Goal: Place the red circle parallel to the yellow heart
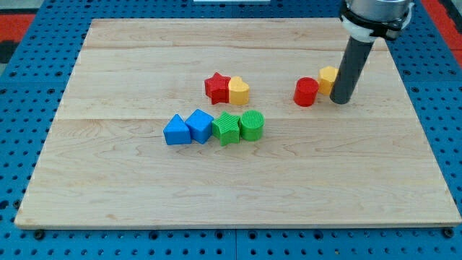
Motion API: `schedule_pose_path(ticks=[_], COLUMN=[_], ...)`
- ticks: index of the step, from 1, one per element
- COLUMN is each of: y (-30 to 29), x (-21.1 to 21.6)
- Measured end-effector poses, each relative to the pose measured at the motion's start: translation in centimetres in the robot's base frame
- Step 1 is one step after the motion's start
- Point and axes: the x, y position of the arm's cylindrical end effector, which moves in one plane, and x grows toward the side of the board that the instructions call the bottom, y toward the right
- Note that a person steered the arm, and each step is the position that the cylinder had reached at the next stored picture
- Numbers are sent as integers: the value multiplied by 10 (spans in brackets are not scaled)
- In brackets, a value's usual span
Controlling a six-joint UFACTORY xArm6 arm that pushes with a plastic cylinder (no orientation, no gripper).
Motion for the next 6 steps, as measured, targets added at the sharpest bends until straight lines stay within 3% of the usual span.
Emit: schedule_pose_path(ticks=[4, 6], y=[-64, 1], x=[-3, 1])
